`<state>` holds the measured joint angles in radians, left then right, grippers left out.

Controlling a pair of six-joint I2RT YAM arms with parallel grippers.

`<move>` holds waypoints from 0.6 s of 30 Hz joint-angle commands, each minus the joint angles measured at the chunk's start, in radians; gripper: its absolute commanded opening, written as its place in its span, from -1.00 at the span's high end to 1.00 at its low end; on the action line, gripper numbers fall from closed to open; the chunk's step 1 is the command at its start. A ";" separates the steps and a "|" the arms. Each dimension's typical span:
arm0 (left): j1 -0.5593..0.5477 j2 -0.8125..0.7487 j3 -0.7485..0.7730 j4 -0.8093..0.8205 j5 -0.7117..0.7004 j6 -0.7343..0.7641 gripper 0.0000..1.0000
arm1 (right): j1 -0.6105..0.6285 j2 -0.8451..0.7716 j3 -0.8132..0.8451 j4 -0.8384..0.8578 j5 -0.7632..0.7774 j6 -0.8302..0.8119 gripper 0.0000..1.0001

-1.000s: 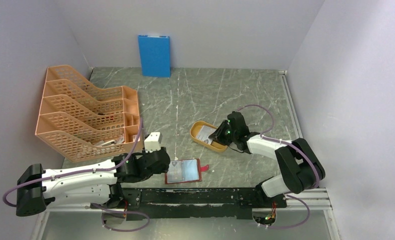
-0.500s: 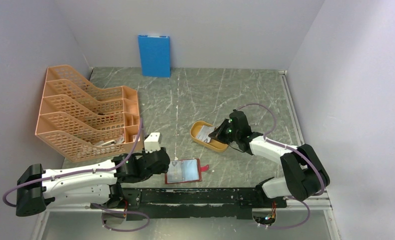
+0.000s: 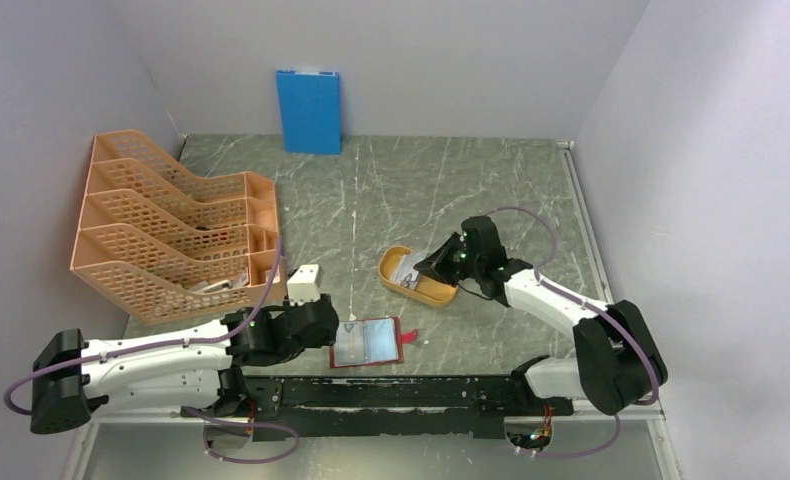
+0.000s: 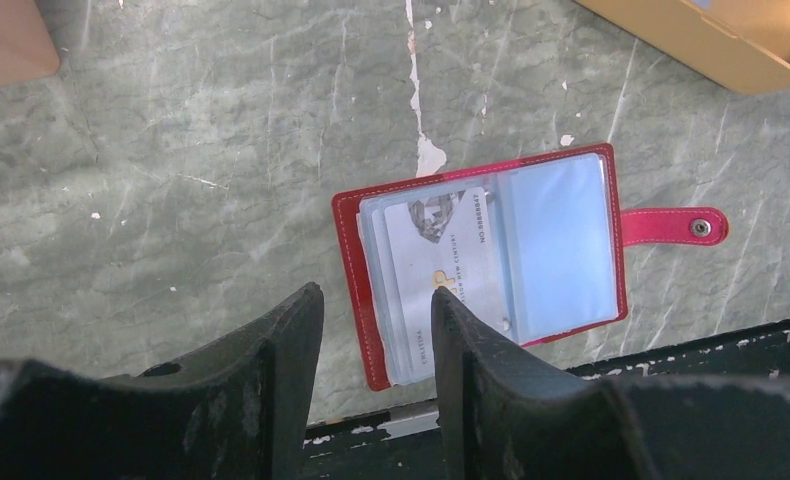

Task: Put the credit cards into the card holder
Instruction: Pick up the credit card from the storage box.

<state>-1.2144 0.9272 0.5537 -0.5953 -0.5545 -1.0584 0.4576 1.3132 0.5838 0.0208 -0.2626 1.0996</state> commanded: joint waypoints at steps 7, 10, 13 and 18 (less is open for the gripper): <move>-0.004 -0.034 0.013 -0.036 -0.042 -0.019 0.02 | -0.018 -0.085 0.071 -0.155 -0.037 0.100 1.00; -0.004 -0.044 0.026 -0.055 -0.053 -0.024 0.03 | -0.040 -0.114 0.062 -0.157 -0.128 0.174 1.00; -0.004 -0.056 0.035 -0.067 -0.062 -0.027 0.03 | -0.074 -0.127 0.051 -0.166 -0.253 0.229 1.00; -0.004 -0.071 0.049 -0.064 -0.067 -0.025 0.02 | -0.088 -0.168 0.069 -0.204 -0.366 0.241 1.00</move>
<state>-1.2144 0.8742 0.5625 -0.6430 -0.5846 -1.0740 0.3820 1.1847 0.6319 -0.1387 -0.4873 1.2964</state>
